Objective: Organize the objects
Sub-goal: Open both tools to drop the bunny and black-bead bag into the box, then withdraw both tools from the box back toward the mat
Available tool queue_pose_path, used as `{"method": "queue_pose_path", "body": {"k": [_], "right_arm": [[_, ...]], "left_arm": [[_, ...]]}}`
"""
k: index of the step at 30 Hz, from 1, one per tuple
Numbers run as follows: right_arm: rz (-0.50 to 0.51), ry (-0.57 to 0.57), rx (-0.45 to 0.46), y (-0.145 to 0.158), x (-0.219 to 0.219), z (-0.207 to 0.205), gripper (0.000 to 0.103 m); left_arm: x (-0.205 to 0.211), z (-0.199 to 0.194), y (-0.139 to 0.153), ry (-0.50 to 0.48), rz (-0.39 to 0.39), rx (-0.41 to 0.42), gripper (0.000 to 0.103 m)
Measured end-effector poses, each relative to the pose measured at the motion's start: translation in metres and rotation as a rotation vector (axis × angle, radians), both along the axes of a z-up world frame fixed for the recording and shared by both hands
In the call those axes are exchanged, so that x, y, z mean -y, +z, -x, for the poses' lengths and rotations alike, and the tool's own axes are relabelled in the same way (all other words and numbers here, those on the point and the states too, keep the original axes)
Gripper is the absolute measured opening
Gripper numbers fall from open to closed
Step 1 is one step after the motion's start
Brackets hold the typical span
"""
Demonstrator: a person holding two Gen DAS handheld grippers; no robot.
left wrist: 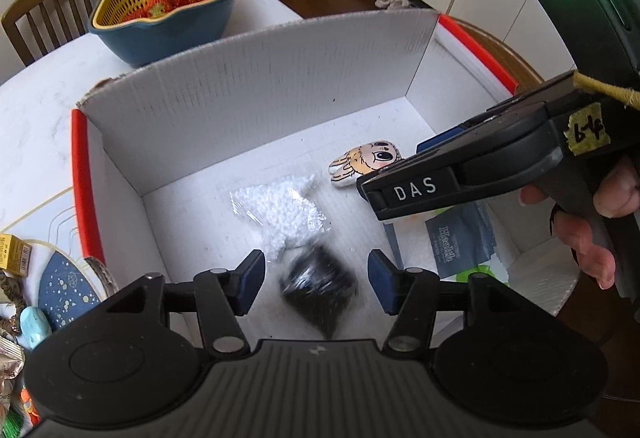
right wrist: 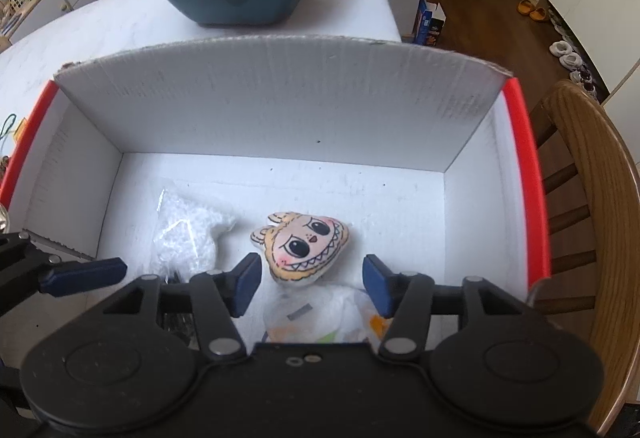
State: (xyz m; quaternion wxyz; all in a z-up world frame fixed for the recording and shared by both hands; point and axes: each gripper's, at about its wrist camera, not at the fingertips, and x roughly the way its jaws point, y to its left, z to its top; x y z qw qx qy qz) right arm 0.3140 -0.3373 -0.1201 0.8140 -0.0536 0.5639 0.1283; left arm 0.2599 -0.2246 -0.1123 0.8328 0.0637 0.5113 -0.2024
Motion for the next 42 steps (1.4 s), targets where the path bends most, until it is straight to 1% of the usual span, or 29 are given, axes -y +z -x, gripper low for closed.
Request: {"method": "queue_pose_path", "body": {"k": [7,12,22,28,29,30,31,36,40,42], "right_arm": [[-0.036,-0.004,0.037,0.020,0.005,0.009,0.058],[-0.054,0.001,0.055,0.034,0.005,0.020,0.061],[-0.071,-0.008,0.114,0.060,-0.004,0.045,0.062],[-0.078,-0.019,0.149,0.074,-0.014,0.063,0.063],[-0.081,-0.020,0.156,0.076,-0.015,0.066,0.063],[-0.085,-0.022,0.164,0.079,-0.017,0.070,0.065],[-0.090,-0.022,0.173,0.082,-0.018,0.073,0.067],[-0.114,-0.047,0.215,0.094,-0.023,0.092,0.067],[-0.138,-0.056,0.254,0.103,-0.029,0.111,0.072],[-0.148,-0.057,0.274,0.108,-0.034,0.121,0.075]], "left_arm": [[-0.007,0.007,0.015,0.016,0.039,0.045,0.056],[-0.012,0.013,0.024,0.020,0.046,0.077,0.056],[-0.039,0.029,0.050,0.036,0.093,0.154,0.056],[-0.059,0.041,0.065,0.025,0.126,0.192,0.056],[-0.062,0.043,0.067,0.023,0.128,0.198,0.057],[-0.066,0.046,0.069,0.022,0.131,0.205,0.061],[-0.070,0.048,0.071,0.021,0.134,0.212,0.062],[-0.091,0.059,0.081,0.019,0.159,0.232,0.062],[-0.107,0.067,0.089,0.015,0.168,0.252,0.063],[-0.115,0.070,0.091,0.015,0.173,0.258,0.067]]}}
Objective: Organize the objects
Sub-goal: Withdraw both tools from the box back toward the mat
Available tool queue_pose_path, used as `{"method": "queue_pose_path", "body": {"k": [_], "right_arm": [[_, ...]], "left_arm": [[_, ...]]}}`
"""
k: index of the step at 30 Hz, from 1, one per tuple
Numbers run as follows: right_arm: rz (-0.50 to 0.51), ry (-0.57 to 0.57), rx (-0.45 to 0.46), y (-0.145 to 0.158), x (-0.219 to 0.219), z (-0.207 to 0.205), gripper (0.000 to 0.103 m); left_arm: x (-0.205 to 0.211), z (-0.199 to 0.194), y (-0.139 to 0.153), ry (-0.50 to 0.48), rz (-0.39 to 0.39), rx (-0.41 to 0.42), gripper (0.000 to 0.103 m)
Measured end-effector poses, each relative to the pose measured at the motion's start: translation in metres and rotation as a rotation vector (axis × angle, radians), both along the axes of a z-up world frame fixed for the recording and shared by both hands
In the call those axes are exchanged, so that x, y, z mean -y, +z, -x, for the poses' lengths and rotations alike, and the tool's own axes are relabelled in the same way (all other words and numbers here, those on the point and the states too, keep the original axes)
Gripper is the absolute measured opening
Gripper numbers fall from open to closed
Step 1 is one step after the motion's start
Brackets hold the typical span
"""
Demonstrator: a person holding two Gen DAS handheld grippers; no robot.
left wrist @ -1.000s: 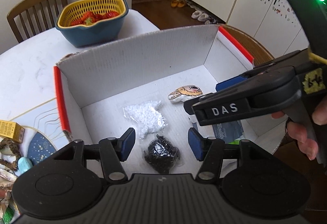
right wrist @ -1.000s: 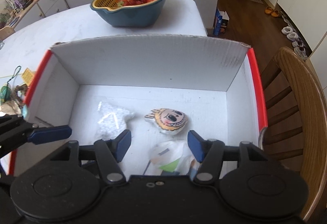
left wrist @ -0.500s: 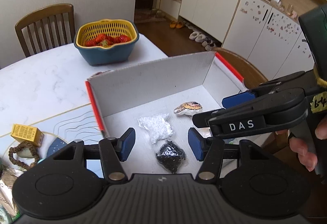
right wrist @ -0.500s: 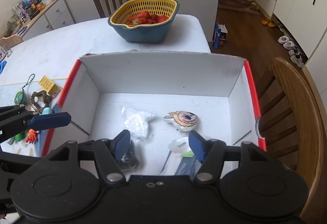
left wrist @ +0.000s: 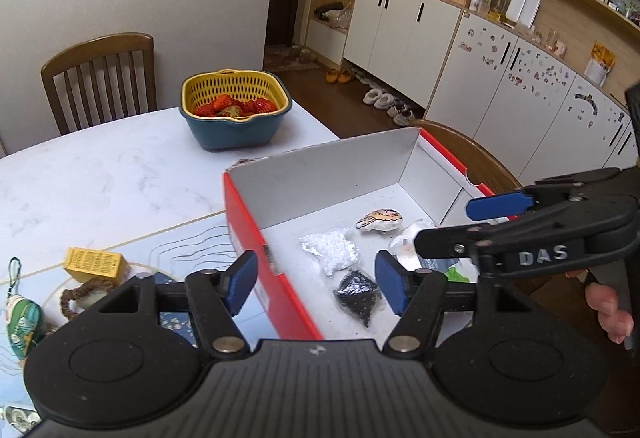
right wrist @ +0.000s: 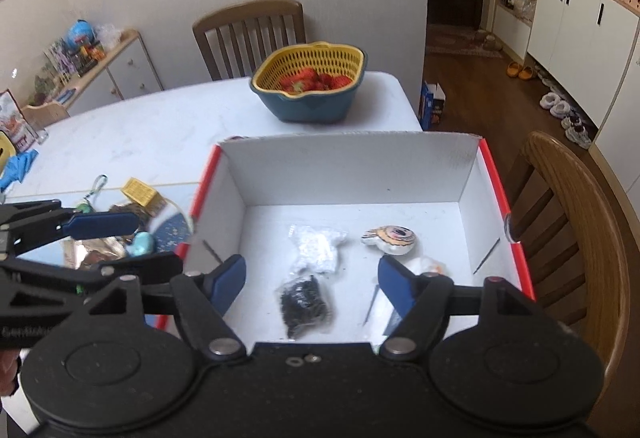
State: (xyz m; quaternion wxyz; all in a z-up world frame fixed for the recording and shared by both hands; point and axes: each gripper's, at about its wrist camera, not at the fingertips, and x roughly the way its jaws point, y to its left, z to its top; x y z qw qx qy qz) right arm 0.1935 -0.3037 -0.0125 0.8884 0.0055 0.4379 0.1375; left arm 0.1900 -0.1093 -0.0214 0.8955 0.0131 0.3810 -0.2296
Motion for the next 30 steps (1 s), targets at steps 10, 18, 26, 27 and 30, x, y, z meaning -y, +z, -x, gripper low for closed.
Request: {"method": "queue_pose_path", "body": {"k": [10,18,26,27,30], "right_arm": [[-0.037,-0.003,0.071,0.012,-0.031,0.034,0.086],[-0.050,0.058,0.148,0.013,-0.076,0.053,0.098],[-0.121,0.051,0.179,0.007,-0.106,0.063,0.099],[-0.120,0.055,0.187,0.006,-0.111,0.065,0.100],[-0.115,0.068,0.202,0.005,-0.125,0.068,0.100]], "left_arm": [[-0.040,0.011,0.007,0.003,0.009,0.024,0.076],[-0.078,0.016,0.009,0.034,0.018,0.043,0.081],[-0.123,0.018,0.003,0.070,0.040,0.040,0.083],[-0.128,0.018,0.003,0.077,0.039,0.041,0.086],[-0.144,0.018,0.000,0.097,0.041,0.043,0.093]]}}
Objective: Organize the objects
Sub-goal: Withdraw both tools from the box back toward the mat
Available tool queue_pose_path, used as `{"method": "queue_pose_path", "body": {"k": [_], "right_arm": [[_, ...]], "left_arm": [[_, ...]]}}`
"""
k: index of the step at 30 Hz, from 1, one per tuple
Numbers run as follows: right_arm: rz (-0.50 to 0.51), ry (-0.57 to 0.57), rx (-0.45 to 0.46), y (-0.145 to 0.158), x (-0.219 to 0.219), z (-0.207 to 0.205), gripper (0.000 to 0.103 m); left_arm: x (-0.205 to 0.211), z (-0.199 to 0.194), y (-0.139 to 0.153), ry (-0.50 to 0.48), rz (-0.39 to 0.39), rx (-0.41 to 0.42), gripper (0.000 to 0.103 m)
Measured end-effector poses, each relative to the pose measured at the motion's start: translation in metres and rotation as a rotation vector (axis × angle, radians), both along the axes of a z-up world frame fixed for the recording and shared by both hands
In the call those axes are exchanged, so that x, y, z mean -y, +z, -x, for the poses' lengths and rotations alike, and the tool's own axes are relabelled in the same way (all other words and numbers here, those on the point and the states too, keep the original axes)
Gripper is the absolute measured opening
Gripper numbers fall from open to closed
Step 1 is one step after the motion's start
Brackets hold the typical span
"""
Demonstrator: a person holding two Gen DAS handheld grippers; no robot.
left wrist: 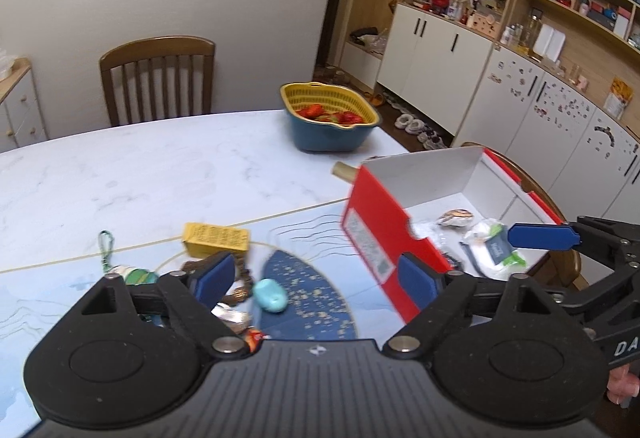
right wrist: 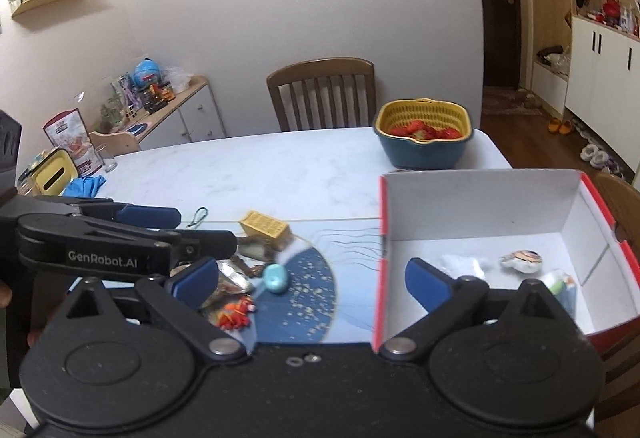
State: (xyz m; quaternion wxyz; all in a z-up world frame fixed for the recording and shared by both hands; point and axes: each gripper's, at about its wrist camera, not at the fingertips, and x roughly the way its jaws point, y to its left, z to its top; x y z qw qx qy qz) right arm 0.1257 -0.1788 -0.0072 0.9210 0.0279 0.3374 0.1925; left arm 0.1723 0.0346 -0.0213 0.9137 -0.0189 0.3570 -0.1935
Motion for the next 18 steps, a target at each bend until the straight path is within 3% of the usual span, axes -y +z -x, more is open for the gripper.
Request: {"method": "queue_pose_path", "body": {"k": [4,18], "right_arm": [[-0.014,0.014,0.004,-0.003,-0.017,0.002,0.100],[0.063,0.101,0.005,-0.018,-0.078,0.001,0.101]], "left_arm": [[-0.023,-0.001,-0.004,0.036,0.007,0.002,0.102],[-0.110,-0.022,-0.025,0.163,0.003,0.017,0.103]]}}
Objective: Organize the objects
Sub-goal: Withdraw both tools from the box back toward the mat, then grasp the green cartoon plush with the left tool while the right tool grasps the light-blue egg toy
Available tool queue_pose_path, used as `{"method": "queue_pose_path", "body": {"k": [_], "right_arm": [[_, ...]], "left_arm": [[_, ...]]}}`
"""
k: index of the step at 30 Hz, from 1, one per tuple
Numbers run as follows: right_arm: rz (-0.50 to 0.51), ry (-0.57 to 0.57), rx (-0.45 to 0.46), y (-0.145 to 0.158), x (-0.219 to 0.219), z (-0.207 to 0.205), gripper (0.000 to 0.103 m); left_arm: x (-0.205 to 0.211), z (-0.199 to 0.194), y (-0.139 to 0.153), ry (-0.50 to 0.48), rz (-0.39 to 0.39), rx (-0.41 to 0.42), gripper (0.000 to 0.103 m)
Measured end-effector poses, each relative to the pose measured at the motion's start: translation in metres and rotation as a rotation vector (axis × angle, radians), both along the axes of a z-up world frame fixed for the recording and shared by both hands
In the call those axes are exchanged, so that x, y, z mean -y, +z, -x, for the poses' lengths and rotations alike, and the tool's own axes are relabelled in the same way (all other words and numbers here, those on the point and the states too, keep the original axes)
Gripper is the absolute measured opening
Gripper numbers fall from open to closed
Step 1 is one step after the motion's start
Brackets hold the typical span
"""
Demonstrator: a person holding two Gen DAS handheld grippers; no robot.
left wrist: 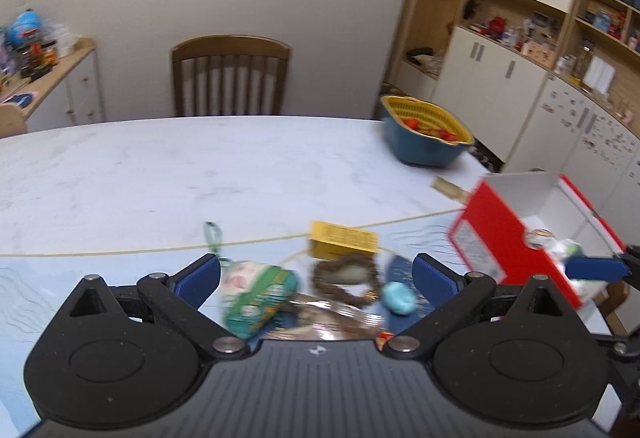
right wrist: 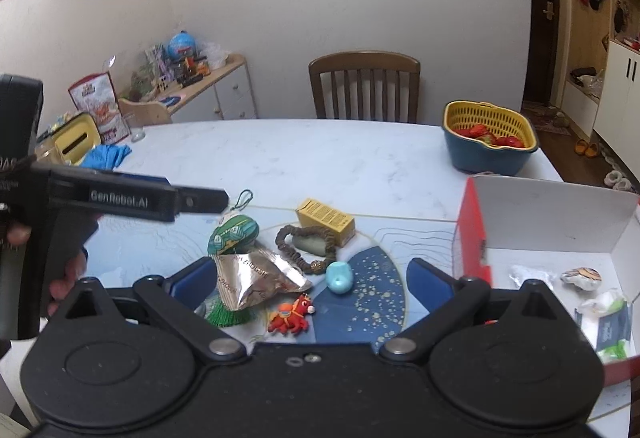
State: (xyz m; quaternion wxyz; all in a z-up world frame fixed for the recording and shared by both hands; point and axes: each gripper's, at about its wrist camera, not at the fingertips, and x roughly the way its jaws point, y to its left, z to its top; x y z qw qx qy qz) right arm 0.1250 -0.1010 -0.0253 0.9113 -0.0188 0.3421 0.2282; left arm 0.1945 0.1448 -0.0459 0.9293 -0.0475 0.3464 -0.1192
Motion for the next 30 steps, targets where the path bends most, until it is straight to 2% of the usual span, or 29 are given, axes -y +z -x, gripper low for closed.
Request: {"method": "queue_pose_path", "body": {"k": [5,12,20,30], "right_arm": [[0.037,0.002,-0.045,-0.012,-0.013,-0.011,0.101],[0.082,-0.037,-0.093,-0.032,-0.022,-0.030,0.098],[0.112,-0.085,-0.159,-0.060,-0.027,-0.062,0.090],[0.112,-0.129,-0.234,-0.093,-0.030,-0.098,0.074]], "left_arm": [[-0.023,-0.015,-0.014,0.043,-0.005,-0.022,0.103],[-0.027,-0.032,-0.041,0.028,-0.021,-0.077,0.103],[-0.021,-0.055,-0.066,0.019,-0.046,-0.125,0.103],[-0.022,-0.079,-0.083,0.021,-0.009,-0.175,0.101]]}}
